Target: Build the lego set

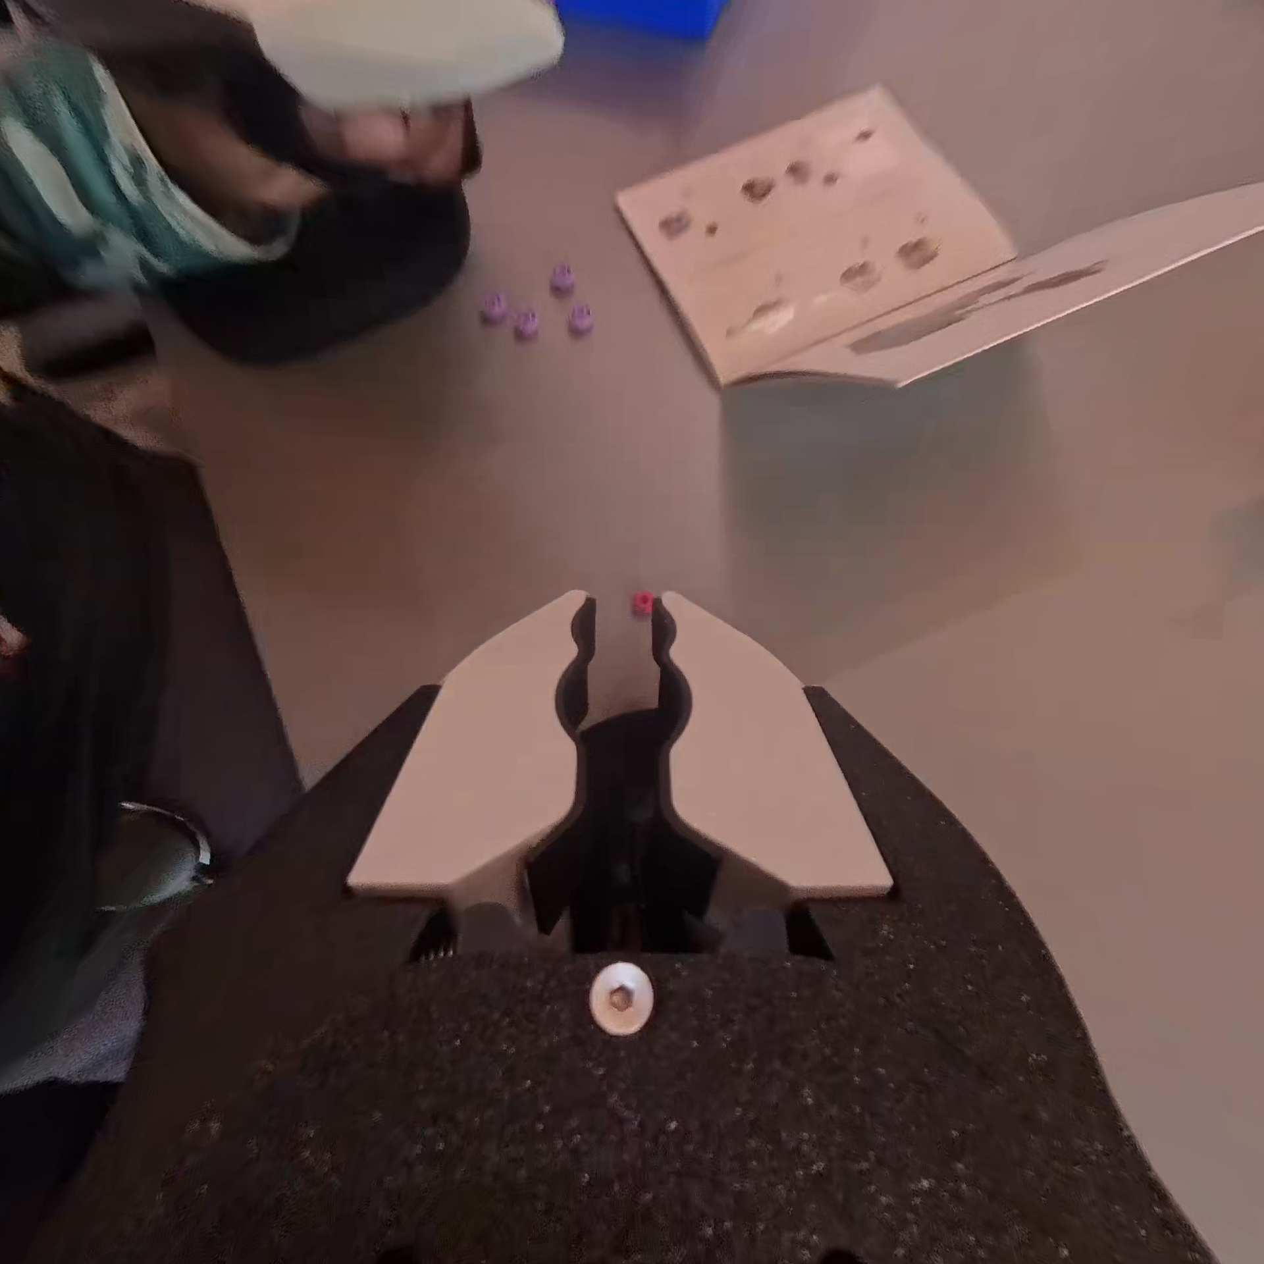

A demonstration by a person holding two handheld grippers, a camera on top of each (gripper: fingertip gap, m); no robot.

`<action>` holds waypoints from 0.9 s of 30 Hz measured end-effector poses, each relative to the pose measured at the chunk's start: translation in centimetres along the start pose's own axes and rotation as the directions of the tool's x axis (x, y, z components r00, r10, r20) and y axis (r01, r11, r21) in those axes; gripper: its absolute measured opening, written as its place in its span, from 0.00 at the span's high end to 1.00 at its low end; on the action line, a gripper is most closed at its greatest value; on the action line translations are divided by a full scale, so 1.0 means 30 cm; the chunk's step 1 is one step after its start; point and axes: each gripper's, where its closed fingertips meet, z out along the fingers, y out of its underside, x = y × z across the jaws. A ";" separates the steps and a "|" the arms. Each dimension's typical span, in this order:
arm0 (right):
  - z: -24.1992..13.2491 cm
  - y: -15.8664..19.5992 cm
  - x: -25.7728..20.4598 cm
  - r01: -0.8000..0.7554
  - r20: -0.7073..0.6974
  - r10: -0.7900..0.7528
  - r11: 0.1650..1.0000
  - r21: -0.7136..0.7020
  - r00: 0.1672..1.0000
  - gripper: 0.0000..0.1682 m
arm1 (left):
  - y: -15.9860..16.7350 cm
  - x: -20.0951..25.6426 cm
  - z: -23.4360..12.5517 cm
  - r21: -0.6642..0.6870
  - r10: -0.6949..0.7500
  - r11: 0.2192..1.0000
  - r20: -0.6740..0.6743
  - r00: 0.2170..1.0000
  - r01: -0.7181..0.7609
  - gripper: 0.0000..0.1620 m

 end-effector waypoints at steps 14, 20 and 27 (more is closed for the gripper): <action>0.085 0.047 0.017 0.250 0.097 -0.237 0.955 -0.160 0.967 0.92 | 0.012 0.024 0.012 -0.026 0.059 0.998 -0.016 0.998 -0.059 0.86; 0.095 0.051 0.021 0.263 0.093 -0.250 0.950 -0.166 0.964 0.95 | 0.012 0.029 0.013 -0.024 0.060 0.998 -0.024 0.998 -0.061 0.86; 0.013 -0.165 -0.002 0.145 0.003 -0.148 0.968 0.206 0.989 0.96 | -0.006 0.018 0.006 0.012 0.001 1.000 -0.028 1.000 -0.001 0.86</action>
